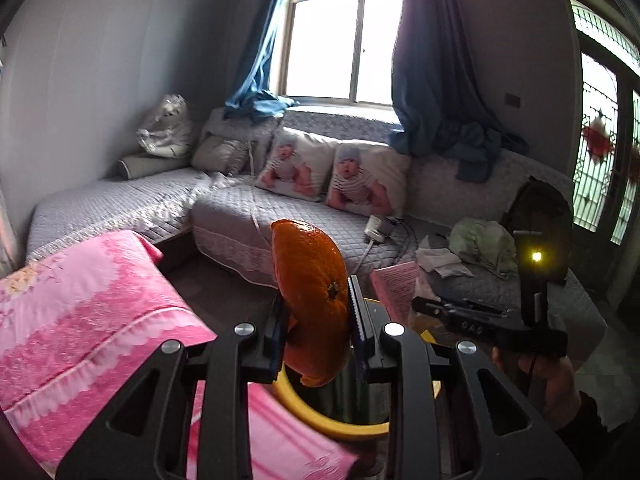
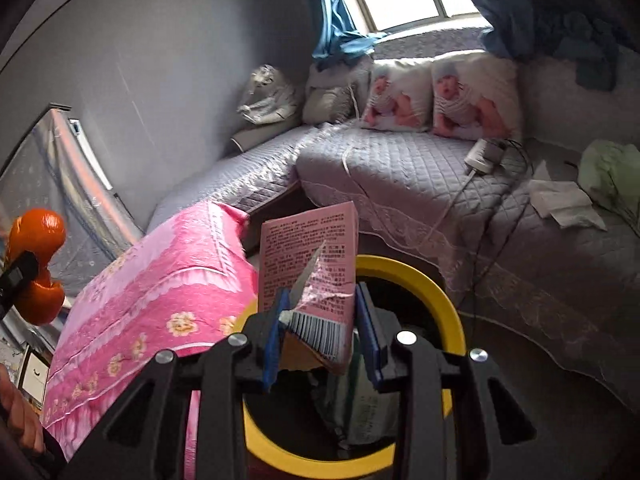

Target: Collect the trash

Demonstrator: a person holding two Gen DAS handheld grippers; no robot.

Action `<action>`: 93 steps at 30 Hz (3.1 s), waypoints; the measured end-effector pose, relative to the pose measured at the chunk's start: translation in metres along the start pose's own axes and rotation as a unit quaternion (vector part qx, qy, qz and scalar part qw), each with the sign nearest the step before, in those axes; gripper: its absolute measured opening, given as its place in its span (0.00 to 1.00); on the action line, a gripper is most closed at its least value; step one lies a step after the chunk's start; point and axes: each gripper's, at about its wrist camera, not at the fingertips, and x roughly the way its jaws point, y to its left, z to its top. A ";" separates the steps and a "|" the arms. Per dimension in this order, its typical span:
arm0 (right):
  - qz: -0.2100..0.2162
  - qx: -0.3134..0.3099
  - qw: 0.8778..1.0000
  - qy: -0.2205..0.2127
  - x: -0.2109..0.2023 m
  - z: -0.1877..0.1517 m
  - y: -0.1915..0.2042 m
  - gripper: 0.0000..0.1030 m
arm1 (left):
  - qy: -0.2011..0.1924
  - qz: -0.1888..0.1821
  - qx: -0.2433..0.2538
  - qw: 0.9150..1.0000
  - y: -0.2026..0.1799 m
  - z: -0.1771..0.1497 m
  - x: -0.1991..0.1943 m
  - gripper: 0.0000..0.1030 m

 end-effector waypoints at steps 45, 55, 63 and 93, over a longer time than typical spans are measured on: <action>-0.152 -0.036 0.983 -0.098 -0.007 -0.004 0.067 0.92 | -0.107 0.222 -0.110 0.963 0.114 -0.029 -0.137 0.92; 0.018 -0.111 0.983 -0.144 -0.058 -0.044 0.196 0.92 | -0.144 0.412 -0.114 0.892 0.133 -0.077 -0.262 0.92; 0.084 -0.136 0.979 -0.129 -0.089 -0.087 0.248 0.92 | -0.128 0.408 -0.174 0.887 0.128 -0.124 -0.287 0.92; 0.039 -0.162 0.973 -0.159 -0.083 -0.128 0.252 0.92 | -0.133 0.438 -0.162 0.874 0.098 -0.142 -0.278 0.92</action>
